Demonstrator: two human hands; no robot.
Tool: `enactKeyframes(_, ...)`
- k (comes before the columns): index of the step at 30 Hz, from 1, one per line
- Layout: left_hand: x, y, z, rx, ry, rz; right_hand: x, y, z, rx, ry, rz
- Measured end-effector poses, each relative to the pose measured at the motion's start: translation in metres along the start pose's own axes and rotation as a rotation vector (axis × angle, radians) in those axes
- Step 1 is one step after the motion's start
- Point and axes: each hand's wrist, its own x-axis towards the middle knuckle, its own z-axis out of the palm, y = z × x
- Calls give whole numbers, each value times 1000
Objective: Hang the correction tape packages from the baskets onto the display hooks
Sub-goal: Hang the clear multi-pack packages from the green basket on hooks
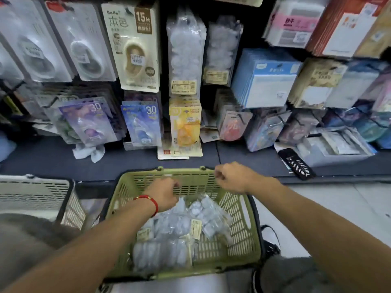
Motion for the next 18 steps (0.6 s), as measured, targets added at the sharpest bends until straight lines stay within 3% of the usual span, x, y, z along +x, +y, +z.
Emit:
enactKeyframes(4, -14, -45, 81, 15, -249, -154, 12, 21, 102, 24, -165, 106)
enactKeyframes(8, -23, -68, 131, -32, -434, -189, 22, 40, 178, 124, -178, 159)
enactKeyframes(13, -14, -65, 150, -240, -362, -274, 48, 39, 218, 131, -6, 223)
enactKeyframes(18, -1, -61, 154, -246, -289, -340, 63, 25, 235, 203, -36, 267)
